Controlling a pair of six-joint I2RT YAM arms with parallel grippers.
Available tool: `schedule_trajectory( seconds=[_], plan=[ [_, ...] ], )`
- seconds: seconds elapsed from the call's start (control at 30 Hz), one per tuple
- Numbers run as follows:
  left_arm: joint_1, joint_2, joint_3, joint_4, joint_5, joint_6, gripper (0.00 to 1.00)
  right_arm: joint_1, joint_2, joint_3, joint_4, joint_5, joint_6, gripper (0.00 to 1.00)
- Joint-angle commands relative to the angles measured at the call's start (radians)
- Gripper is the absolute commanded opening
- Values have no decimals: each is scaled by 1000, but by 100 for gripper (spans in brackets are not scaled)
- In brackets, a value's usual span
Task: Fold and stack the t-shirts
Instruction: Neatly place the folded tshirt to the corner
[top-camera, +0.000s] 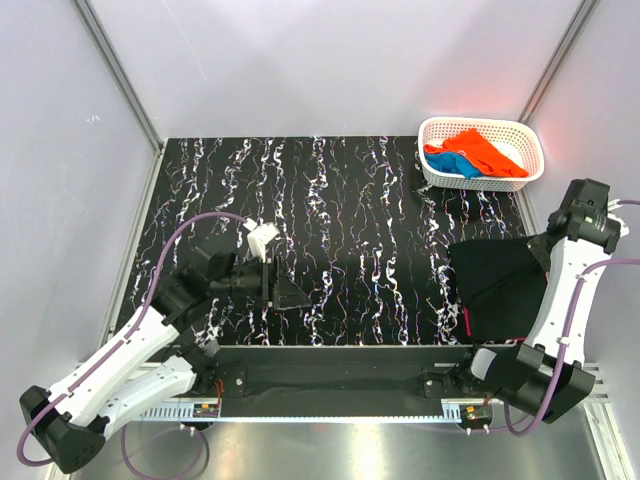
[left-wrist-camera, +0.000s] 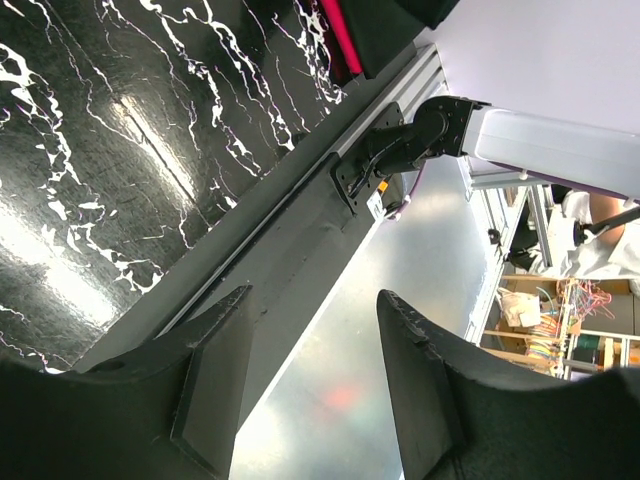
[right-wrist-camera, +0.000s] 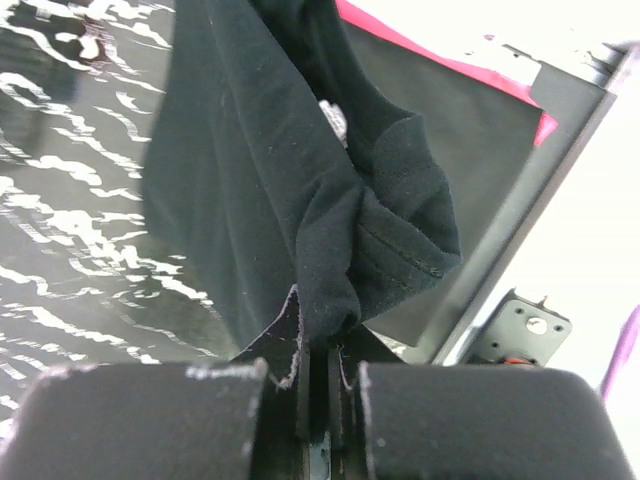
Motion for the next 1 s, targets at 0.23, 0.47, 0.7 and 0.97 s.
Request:
schedule_trajectory(
  seconds=[0.23,0.47,0.7,0.97],
  plan=[
    [-26,8,34,12,28,31,58,-93,-32,-74,26,32,-98,0],
    [-30,15,44,4,24,42,59,-111,-24,-136,56,59,-115,0],
    [-30,13,48,-13,17,54,60,-125,-18,-152,56,78,-108,5],
    [-35,4,67,-39,1,76,62,-180,-18,-92,-39,162,-71,54]
  ],
)
